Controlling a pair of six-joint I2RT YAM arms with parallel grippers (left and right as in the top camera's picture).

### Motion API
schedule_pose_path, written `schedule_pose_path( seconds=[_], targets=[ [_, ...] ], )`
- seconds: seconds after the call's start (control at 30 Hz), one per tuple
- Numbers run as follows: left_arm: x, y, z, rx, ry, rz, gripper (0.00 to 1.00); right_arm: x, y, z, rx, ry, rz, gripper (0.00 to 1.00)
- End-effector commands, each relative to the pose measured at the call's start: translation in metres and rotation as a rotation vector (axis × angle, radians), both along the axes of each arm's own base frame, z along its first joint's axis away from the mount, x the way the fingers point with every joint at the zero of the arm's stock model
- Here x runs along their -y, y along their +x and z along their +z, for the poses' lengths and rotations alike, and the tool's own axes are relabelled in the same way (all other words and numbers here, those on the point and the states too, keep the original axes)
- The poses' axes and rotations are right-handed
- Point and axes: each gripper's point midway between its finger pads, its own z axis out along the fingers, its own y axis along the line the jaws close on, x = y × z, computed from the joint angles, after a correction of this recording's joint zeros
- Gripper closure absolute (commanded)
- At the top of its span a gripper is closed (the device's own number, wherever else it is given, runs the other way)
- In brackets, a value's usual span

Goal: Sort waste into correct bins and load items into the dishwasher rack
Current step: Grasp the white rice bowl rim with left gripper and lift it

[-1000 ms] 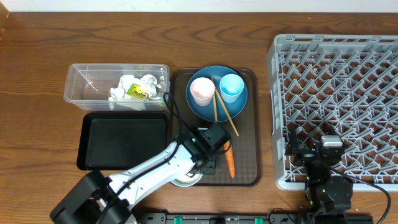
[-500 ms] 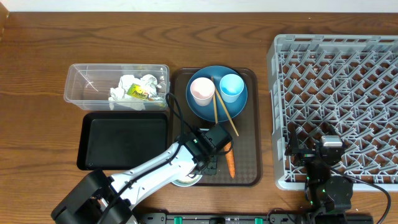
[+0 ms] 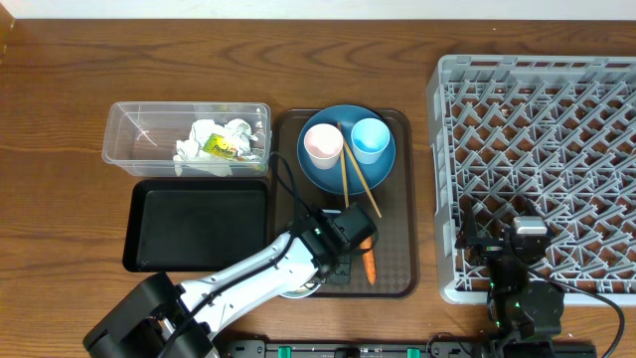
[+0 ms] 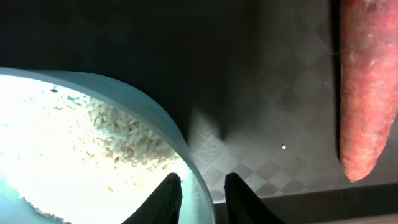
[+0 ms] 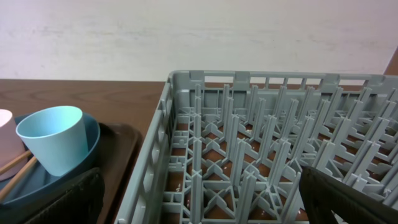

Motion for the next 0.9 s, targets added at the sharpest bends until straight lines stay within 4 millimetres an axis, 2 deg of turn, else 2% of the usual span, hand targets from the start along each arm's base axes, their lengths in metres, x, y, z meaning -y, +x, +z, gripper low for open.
schedule_pose_path(
  seconds=[0.0,0.13,0.27,0.6,0.87],
  targets=[
    [-0.005,0.001,-0.003,0.021,0.034,0.013,0.74,0.003,0.0,-0.001,-0.004,-0.008,-0.013,0.01],
    [-0.005,0.002,-0.003,0.027,0.038,0.014,0.78,0.003,0.0,-0.001,-0.004,-0.008,-0.013,0.01],
    [-0.006,0.002,-0.003,0.027,0.039,0.013,0.94,0.003,0.0,-0.001,-0.004,-0.008,-0.013,0.01],
    [-0.01,0.007,-0.001,0.056,0.06,0.016,0.94,0.003,0.0,-0.001,-0.004,-0.008,-0.013,0.01],
    [-0.006,0.01,0.02,0.105,0.004,-0.032,0.94,0.003,0.0,-0.001,-0.004,-0.008,-0.013,0.01]
  ],
)
